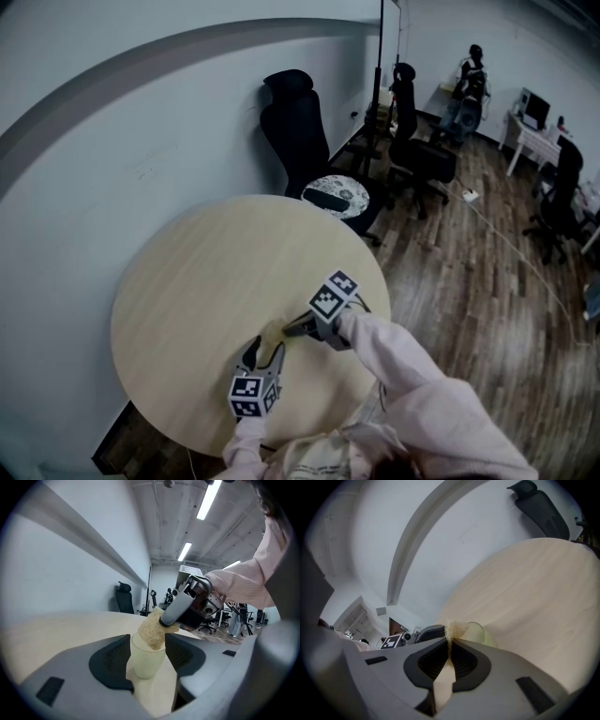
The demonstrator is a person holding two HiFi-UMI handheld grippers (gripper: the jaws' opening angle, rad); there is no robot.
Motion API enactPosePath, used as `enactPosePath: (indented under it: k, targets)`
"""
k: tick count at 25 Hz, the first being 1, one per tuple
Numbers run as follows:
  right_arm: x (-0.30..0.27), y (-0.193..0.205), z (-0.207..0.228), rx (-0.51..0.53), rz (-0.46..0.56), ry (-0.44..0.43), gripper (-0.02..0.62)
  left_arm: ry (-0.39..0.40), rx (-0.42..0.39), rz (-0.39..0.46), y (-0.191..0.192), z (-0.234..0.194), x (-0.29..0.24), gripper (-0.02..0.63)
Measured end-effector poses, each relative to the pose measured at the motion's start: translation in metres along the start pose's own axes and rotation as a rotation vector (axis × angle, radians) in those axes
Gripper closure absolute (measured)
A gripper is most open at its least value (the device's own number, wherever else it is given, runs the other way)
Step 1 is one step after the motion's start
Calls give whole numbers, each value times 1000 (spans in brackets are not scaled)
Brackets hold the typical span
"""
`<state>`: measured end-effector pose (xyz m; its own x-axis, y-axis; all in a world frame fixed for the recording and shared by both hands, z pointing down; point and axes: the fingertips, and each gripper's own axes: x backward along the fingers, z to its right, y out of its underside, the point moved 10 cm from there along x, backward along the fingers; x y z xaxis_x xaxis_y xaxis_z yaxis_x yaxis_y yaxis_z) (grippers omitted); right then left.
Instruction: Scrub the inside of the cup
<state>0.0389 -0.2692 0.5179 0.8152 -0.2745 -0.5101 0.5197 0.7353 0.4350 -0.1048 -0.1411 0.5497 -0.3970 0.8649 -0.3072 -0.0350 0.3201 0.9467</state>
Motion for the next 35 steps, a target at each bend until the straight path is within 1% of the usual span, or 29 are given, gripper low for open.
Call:
enactPosePath:
  k: [4,7,8,10,12,15,16,17,20,23,30,33,35]
  targets:
    - [10,10,-3,62,96,14,570,-20,20,13,-1,0,13,420]
    - [15,22,-6,151,167,42,570,-28,32,22,-1,-1,19,453]
    - [16,27,-9,187,197,51,571,-29,34,25,-1,-1,22,476]
    - [19,36,-15,256,272,67,570,-32,40,31,-2,-2,26,511]
    - [22,46,-20,300,340,78,571,-32,44,33,-3,-2,30,535]
    - [26,60,-25,341,420,84,569,-31,40,27,-5,0,36,563]
    - [27,65,-28,357,447,85,570,-31,41,27,-6,1,38,563]
    - [29,70,-31,375,473,86,569,-30,45,28,-6,1,42,578]
    - [33,84,-39,430,556,93,569,-32,55,36,-6,2,53,589]
    - [38,97,-45,458,606,106,569,-38,49,45,-9,4,65,611]
    - [46,123,-53,490,691,160,569,-54,59,58,0,7,94,611]
    - [48,130,-55,486,729,183,569,-66,72,73,3,6,105,611]
    - [50,135,-58,482,755,196,569,-66,63,83,1,6,113,611]
